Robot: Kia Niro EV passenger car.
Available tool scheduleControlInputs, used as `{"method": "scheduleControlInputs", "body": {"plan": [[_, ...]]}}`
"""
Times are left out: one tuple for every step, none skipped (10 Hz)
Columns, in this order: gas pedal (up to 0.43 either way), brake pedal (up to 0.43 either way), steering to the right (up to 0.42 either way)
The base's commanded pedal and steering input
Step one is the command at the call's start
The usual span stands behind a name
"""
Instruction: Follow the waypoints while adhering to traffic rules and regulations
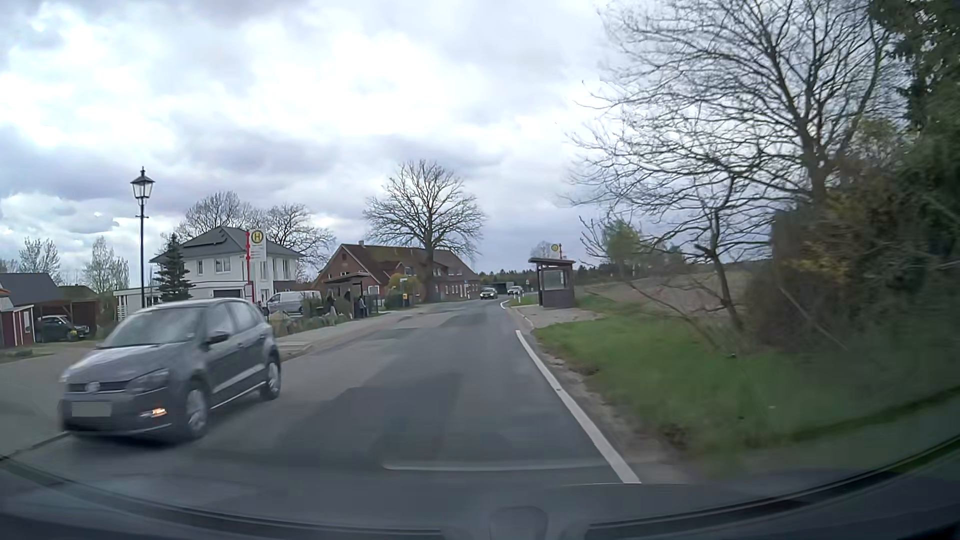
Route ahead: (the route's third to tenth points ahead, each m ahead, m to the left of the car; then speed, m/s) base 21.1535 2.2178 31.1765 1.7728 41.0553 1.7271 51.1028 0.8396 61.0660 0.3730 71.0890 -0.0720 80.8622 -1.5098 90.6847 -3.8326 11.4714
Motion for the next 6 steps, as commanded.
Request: {"method": "scheduleControlInputs", "body": {"plan": [[0.047,0.0,0.003],[0.047,0.0,0.003],[0.047,0.0,0.003],[0.047,0.0,0.003],[0.047,0.0,0.003],[0.047,0.0,0.003]]}}
